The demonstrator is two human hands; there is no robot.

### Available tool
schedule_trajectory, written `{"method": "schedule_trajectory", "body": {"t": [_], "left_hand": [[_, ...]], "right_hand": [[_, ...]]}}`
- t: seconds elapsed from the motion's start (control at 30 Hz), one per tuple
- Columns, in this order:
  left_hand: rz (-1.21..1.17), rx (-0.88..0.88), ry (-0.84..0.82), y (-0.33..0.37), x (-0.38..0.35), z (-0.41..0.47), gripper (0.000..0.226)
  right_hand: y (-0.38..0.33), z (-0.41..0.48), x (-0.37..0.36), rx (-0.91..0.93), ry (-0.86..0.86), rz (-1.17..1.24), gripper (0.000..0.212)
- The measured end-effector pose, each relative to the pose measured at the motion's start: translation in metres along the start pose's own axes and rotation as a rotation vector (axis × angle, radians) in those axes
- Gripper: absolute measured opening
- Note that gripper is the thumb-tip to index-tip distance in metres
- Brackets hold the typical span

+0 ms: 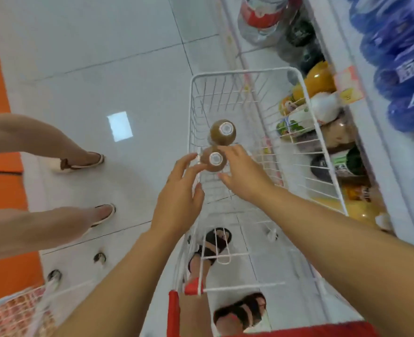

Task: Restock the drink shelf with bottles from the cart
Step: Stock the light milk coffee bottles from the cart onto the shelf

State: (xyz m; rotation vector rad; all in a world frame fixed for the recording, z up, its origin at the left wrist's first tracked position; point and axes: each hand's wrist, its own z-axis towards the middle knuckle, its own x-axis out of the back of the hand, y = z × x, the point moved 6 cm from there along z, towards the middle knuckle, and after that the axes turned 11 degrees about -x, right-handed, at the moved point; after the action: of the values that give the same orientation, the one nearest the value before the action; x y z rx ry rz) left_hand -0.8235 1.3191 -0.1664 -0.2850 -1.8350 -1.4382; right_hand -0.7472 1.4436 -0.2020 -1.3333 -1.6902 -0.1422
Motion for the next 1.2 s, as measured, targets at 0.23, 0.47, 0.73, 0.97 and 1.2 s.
{"method": "schedule_trajectory", "body": {"t": [0.23,0.47,0.73,0.97,1.2], "left_hand": [[0.021,-0.014,0.001,-0.012,-0.016,-0.003,0.04],[0.299,-0.109,0.075,0.003,-0.005,0.008,0.04],[0.449,-0.1,-0.251,0.017,-0.041,0.116,0.047],[0.545,-0.078,-0.33,0.01,-0.065,0.131,0.019],[0.179,-0.216,-0.108,0.133,-0.001,0.074,0.017]], "right_hand": [[-0.001,0.039,-0.034,0.023,0.107,0.108,0.034],[0.041,-0.013,0.008,-0.132,0.129,0.346,0.022],[0.072,-0.089,0.081,-0.208,0.318,0.387,0.035],[0.093,-0.102,0.102,-0.257,0.448,0.481,0.033],[0.077,-0.178,0.174,-0.228,0.624,0.597,0.03]]}}
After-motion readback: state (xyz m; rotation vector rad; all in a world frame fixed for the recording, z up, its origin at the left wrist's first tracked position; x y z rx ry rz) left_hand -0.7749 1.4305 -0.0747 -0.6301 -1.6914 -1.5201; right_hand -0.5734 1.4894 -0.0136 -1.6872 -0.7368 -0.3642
